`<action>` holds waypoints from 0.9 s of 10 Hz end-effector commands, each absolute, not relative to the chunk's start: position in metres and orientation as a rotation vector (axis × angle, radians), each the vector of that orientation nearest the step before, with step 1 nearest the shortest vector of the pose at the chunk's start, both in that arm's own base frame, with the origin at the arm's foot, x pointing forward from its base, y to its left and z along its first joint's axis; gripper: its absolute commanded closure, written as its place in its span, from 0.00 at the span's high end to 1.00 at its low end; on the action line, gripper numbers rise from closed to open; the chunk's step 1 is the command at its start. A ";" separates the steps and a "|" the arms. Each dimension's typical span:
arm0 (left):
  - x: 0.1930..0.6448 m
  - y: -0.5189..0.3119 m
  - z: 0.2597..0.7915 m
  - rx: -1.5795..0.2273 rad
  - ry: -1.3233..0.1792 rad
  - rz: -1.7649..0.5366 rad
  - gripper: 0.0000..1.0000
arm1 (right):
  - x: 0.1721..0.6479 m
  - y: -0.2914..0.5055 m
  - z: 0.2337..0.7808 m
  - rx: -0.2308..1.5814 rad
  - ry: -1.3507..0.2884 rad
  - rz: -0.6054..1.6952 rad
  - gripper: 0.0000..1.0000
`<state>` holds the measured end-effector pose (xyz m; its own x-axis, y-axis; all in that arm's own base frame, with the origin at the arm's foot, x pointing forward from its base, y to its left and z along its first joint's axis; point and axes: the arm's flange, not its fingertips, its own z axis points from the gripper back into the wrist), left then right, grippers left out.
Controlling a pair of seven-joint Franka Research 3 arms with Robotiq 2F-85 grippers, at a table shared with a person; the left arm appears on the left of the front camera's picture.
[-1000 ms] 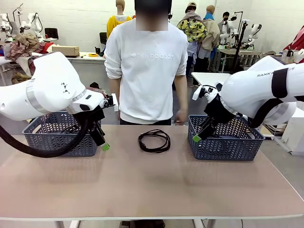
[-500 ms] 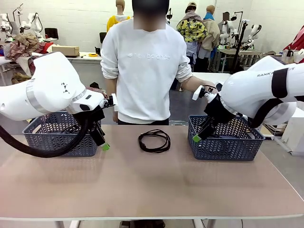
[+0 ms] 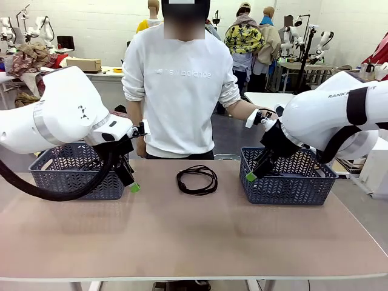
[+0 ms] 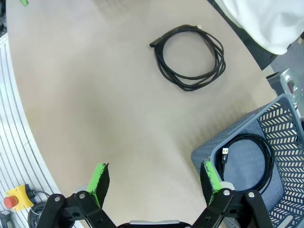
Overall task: Organize the cables according to human instructions.
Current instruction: Pick up a bundle of cables and place it in the basket indicated by the human.
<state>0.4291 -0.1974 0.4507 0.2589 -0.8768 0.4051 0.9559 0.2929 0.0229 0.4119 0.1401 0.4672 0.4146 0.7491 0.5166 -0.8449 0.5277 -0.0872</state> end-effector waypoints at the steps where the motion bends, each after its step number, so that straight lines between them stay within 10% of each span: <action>1: 0.429 -0.195 0.451 -0.244 -0.376 -1.254 1.00 | 0.412 0.139 0.468 0.193 -0.543 1.000 1.00; 9: 0.429 -0.195 0.451 -0.244 -0.376 -1.254 1.00 | 0.415 0.150 0.471 0.183 -0.538 1.017 1.00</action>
<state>0.4291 -0.1974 0.4507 0.2590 -0.8768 0.4051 0.9559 0.2929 0.0229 0.4122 0.1420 0.4680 0.4103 0.7520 0.5158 -0.8469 0.5240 -0.0902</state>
